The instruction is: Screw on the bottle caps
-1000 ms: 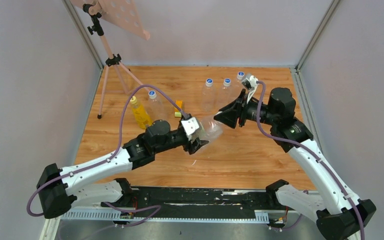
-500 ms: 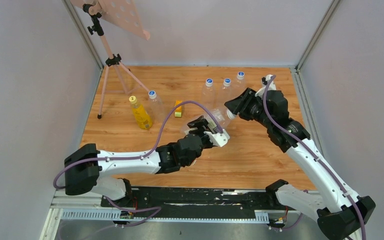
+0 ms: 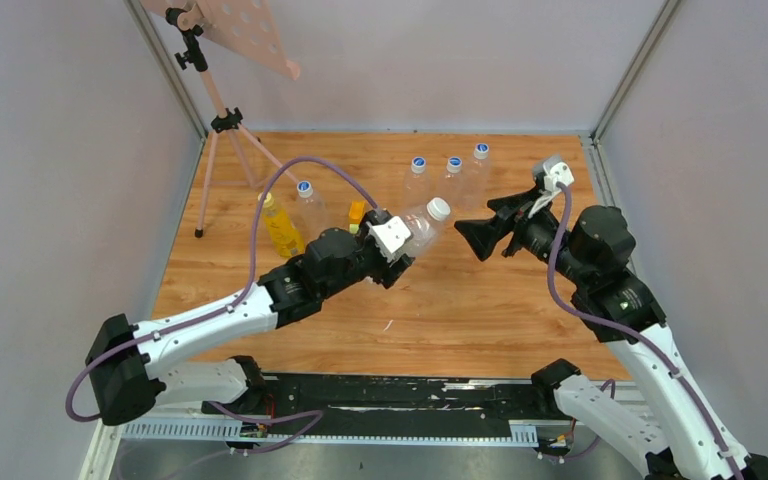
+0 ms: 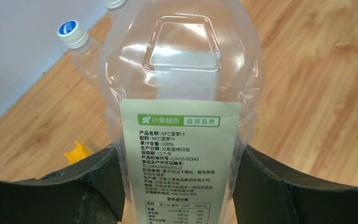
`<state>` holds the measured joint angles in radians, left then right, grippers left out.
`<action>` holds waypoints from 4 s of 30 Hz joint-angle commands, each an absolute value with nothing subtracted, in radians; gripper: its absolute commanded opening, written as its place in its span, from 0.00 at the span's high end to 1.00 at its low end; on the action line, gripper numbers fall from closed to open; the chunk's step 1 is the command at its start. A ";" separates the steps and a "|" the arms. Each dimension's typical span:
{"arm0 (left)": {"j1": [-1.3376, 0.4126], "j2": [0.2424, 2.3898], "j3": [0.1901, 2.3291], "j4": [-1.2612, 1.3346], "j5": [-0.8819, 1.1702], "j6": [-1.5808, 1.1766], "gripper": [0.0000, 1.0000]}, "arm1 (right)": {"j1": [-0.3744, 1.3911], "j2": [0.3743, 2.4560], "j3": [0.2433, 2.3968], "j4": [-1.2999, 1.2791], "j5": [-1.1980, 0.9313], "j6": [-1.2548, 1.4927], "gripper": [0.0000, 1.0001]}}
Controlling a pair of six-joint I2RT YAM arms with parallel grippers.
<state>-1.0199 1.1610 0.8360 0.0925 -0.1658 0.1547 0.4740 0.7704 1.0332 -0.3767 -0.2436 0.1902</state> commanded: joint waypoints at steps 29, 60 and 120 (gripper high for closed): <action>-0.919 1.047 0.812 0.161 0.461 0.046 1.00 | 0.383 0.910 1.125 -0.350 -0.998 -0.030 0.53; -1.222 1.242 0.784 0.425 -0.748 0.165 1.00 | 0.634 0.954 1.076 -0.304 -0.017 0.588 0.32; -1.088 1.091 0.789 -0.021 -0.469 -0.182 0.00 | 0.593 0.777 0.619 0.185 0.277 -0.075 1.00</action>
